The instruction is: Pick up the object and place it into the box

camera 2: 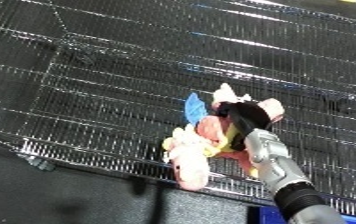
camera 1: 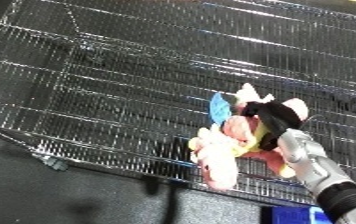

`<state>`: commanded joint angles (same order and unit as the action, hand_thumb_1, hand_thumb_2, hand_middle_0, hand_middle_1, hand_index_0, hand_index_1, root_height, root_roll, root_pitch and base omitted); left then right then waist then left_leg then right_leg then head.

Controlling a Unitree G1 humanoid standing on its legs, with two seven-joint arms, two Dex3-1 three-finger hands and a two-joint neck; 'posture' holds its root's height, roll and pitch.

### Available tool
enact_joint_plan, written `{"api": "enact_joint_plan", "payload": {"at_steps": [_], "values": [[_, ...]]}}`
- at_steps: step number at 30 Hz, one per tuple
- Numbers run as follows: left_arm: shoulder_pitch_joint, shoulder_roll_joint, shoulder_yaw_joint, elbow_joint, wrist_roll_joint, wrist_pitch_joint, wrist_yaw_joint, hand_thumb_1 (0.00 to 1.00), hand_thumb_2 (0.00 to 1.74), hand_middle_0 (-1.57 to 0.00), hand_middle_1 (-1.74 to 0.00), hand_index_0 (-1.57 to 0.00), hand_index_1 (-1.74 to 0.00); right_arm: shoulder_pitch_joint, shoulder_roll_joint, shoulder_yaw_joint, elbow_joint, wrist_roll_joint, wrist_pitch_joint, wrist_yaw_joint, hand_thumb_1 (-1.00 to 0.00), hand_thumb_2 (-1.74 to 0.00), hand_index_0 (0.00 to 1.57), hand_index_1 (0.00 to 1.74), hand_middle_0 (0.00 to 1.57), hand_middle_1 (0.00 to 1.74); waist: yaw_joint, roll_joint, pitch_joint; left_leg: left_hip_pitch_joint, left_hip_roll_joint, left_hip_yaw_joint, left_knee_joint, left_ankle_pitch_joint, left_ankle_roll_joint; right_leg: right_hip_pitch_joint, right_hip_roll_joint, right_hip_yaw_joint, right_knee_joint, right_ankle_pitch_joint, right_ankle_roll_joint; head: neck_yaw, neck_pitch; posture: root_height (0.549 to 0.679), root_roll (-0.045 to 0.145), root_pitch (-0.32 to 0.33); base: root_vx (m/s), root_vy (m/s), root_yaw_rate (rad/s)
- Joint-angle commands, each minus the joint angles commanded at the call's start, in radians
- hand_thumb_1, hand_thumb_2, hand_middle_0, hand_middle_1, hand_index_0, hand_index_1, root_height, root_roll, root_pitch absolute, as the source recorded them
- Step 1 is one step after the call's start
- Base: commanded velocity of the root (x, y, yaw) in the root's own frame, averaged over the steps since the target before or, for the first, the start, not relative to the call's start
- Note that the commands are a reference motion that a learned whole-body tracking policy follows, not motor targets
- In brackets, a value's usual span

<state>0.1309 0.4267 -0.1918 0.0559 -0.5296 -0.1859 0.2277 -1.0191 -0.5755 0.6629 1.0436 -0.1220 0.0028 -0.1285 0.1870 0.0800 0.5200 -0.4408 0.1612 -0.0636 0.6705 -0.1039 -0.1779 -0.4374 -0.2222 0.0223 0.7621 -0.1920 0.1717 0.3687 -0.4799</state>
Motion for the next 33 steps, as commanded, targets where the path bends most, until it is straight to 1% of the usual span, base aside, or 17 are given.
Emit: {"api": "enact_joint_plan", "payload": {"at_steps": [5, 7, 9, 11, 13, 17, 22, 28, 29, 33], "values": [[0.002, -0.002, 0.015, 0.010, -0.010, 0.005, -0.003, 1.00, 1.74, -1.57, -1.74, -1.57, -1.74, 0.043, -0.032, -0.051, -0.092, 0.036, -0.008, -0.023, -1.00, -1.74, 1.57, 1.74, 1.57, 1.74, -0.014, -0.003, 0.000, 0.022, 0.001, 0.004, -0.003, -0.003, 0.0015, 0.015, -0.0017, 0.003, 0.005, -0.006, 0.0016, 0.028, 0.000, 0.620, 0.021, -0.104, -0.001, -0.002, -0.038], [0.003, -0.006, 0.022, 0.015, -0.011, 0.008, -0.004, 1.00, 1.74, -1.57, -1.74, -1.57, -1.74, 0.079, -0.045, -0.094, -0.150, 0.071, -0.015, -0.040, -1.00, -1.74, 1.57, 1.74, 1.57, 1.74, -0.024, -0.004, 0.000, 0.034, 0.003, 0.008, -0.008, -0.003, 0.0026, 0.025, -0.0026, 0.004, 0.002, -0.007, 0.0021, 0.041, 0.006, 0.621, 0.022, -0.111, 0.000, -0.005, -0.068], [0.009, -0.015, 0.031, 0.022, -0.013, 0.011, -0.004, 1.00, 1.74, -1.57, -1.74, -1.57, -1.74, 0.158, -0.054, -0.176, -0.248, 0.137, -0.031, -0.065, -1.00, -1.74, 1.57, 1.74, 1.57, 1.74, -0.040, -0.007, 0.000, 0.050, 0.006, 0.015, -0.017, -0.003, 0.0044, 0.038, -0.0042, 0.006, -0.004, -0.008, 0.0026, 0.048, 0.015, 0.622, 0.025, -0.117, 0.002, -0.002, -0.085], [0.015, -0.026, 0.041, 0.029, -0.013, 0.014, 0.000, 1.00, 1.74, -1.57, -1.74, -1.57, -1.74, 0.276, -0.059, -0.278, -0.385, 0.203, -0.052, -0.088, -1.00, -1.74, 1.57, 1.74, 1.57, 1.74, -0.059, -0.011, 0.000, 0.067, 0.009, 0.023, -0.030, -0.002, 0.0057, 0.051, -0.0064, 0.006, -0.014, -0.009, 0.0037, 0.047, 0.025, 0.623, 0.028, -0.122, -0.004, 0.002, -0.082], [0.020, -0.038, 0.049, 0.035, -0.009, 0.016, 0.003, 1.00, 1.74, -1.57, -1.74, -1.57, -1.74, 0.390, -0.066, -0.368, -0.521, 0.230, -0.067, -0.102, -1.00, -1.74, 1.57, 1.74, 1.57, 1.74, -0.079, -0.014, 0.000, 0.080, 0.010, 0.030, -0.041, 0.000, 0.0060, 0.063, -0.0083, 0.007, -0.021, -0.010, 0.0042, 0.055, 0.029, 0.624, 0.031, -0.127, -0.010, 0.004, -0.060], [0.026, -0.055, 0.067, 0.035, 0.002, 0.020, 0.004, 1.00, 1.74, -1.57, -1.74, -1.57, -1.74, 0.533, -0.087, -0.491, -0.690, 0.220, -0.078, -0.118, -1.00, -1.74, 1.57, 1.74, 1.57, 1.74, -0.111, -0.013, 0.000, 0.097, 0.010, 0.037, -0.050, 0.001, 0.0065, 0.073, -0.0088, 0.012, -0.021, -0.012, 0.0040, 0.073, 0.029, 0.624, 0.035, -0.140, -0.019, 0.000, -0.049], [0.039, -0.069, 0.083, 0.025, 0.008, 0.030, 0.003, 1.00, 1.74, -1.57, -1.74, -1.57, -1.74, 0.649, -0.091, -0.620, -0.820, 0.223, -0.096, -0.141, -1.00, -1.74, 1.57, 1.74, 1.57, 1.74, -0.146, -0.008, 0.000, 0.102, 0.011, 0.041, -0.025, -0.004, 0.0087, 0.068, -0.0064, 0.025, 0.004, -0.011, 0.0014, 0.117, 0.007, 0.621, 0.041, -0.163, -0.018, -0.009, -0.077], [0.040, -0.082, 0.088, 0.015, 0.010, 0.043, 0.003, 1.00, 1.74, -1.57, -1.74, -1.57, -1.74, 0.760, -0.071, -0.760, -0.921, 0.240, -0.120, -0.180, -1.00, -1.74, 1.57, 1.74, 1.57, 1.74, -0.184, -0.001, 0.000, 0.117, 0.014, 0.050, -0.003, -0.013, 0.0123, 0.080, -0.0056, 0.036, 0.018, -0.009, 0.0005, 0.217, -0.028, 0.619, 0.048, -0.190, -0.007, -0.018, -0.069], [0.039, -0.084, 0.089, 0.013, 0.010, 0.045, 0.002, 1.00, 1.74, -1.57, -1.74, -1.57, -1.74, 0.778, -0.070, -0.781, -0.933, 0.240, -0.122, -0.186, -1.00, -1.74, 1.57, 1.74, 1.57, 1.74, -0.191, 0.000, 0.000, 0.122, 0.015, 0.052, -0.002, -0.014, 0.0129, 0.085, -0.0056, 0.038, 0.018, -0.009, 0.0004, 0.223, -0.032, 0.619, 0.049, -0.194, -0.003, -0.012, -0.052], [0.037, -0.092, 0.089, 0.011, 0.008, 0.052, -0.001, 1.00, 1.74, -1.57, -1.74, -1.57, -1.74, 0.850, -0.065, -0.863, -0.965, 0.237, -0.128, -0.205, -1.00, -1.74, 1.57, 1.74, 1.57, 1.74, -0.221, 0.006, 0.000, 0.148, 0.017, 0.060, -0.009, -0.017, 0.0131, 0.114, -0.0064, 0.042, 0.003, -0.012, -0.0007, 0.326, -0.052, 0.621, 0.051, -0.207, -0.004, -0.005, -0.037]]}}
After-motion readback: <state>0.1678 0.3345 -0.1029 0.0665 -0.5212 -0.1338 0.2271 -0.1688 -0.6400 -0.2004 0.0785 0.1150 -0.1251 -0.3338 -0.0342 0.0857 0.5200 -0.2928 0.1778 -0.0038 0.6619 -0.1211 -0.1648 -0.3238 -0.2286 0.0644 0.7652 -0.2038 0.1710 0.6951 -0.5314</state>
